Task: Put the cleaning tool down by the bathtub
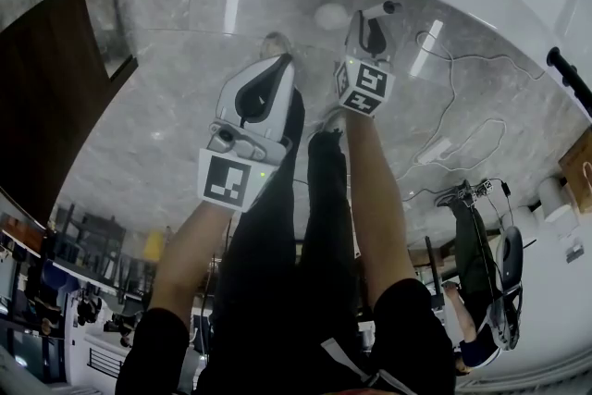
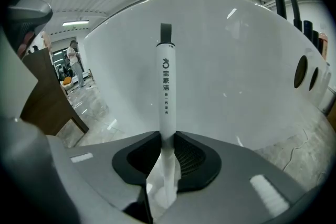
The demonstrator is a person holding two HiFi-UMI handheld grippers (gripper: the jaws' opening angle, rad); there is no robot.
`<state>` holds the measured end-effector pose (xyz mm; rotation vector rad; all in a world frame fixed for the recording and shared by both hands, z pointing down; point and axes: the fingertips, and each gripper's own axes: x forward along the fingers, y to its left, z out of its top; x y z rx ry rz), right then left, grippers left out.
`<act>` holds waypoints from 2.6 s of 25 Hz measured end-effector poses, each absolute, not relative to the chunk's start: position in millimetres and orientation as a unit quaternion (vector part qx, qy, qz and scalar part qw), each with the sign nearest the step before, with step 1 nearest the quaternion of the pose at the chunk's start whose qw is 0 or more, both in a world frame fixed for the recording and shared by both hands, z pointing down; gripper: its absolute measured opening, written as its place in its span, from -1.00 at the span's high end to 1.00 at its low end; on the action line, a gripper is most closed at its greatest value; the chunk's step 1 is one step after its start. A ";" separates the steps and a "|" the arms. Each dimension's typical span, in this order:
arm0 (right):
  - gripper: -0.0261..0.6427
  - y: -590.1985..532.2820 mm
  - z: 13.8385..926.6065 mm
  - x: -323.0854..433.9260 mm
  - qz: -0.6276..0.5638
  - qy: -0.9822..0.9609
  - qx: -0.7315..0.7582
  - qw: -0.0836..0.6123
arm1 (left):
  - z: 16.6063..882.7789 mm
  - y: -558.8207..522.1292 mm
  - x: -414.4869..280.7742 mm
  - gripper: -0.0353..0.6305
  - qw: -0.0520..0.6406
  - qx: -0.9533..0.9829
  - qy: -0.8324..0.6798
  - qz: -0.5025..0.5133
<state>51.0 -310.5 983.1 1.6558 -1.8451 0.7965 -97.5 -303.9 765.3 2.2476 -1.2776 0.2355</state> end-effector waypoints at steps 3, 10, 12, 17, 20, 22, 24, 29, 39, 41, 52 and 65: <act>0.67 -311.4 989.7 50.9 0.299 -0.683 0.610 0.269 | 766.2 -305.5 -98.5 0.87 0.271 0.832 -0.476 0.087; 0.67 -313.3 1005.5 51.4 0.305 -0.679 0.608 0.277 | 769.6 -308.2 -100.7 0.87 0.273 0.831 -0.476 0.086; 0.67 -314.9 1008.4 50.6 0.307 -0.678 0.608 0.277 | 771.7 -308.0 -101.9 0.87 0.275 0.831 -0.476 0.087; 0.67 -322.6 1013.9 50.0 0.308 -0.678 0.606 0.279 | 774.2 -309.8 -102.7 0.87 0.276 0.830 -0.476 0.088; 0.67 -327.1 1015.5 50.9 0.310 -0.677 0.607 0.280 | 773.6 -312.4 -103.2 0.87 0.274 0.831 -0.477 0.088; 0.67 -329.1 1015.5 50.7 0.310 -0.676 0.607 0.280 | 772.2 -314.3 -104.5 0.87 0.274 0.830 -0.478 0.086; 0.67 -330.0 1015.3 50.5 0.310 -0.676 0.607 0.280 | 771.3 -315.0 -105.2 0.87 0.274 0.829 -0.479 0.085; 0.67 -332.5 1017.1 50.6 0.311 -0.675 0.607 0.283 | 771.5 -315.6 -107.0 0.87 0.278 0.827 -0.481 0.083; 0.67 -339.0 1017.9 49.2 0.311 -0.673 0.609 0.282 | 771.4 -315.4 -109.8 0.87 0.280 0.827 -0.481 0.084; 0.67 -339.6 1017.4 49.2 0.312 -0.673 0.608 0.283 | 770.3 -315.7 -110.9 0.87 0.281 0.826 -0.482 0.083; 0.67 -341.3 1020.8 48.9 0.311 -0.667 0.615 0.282 | 775.4 -316.6 -114.4 0.87 0.286 0.825 -0.481 0.082; 0.57 -337.8 1018.4 44.6 0.316 -0.666 0.614 0.281 | 770.6 -315.0 -121.0 0.87 0.279 0.824 -0.486 0.078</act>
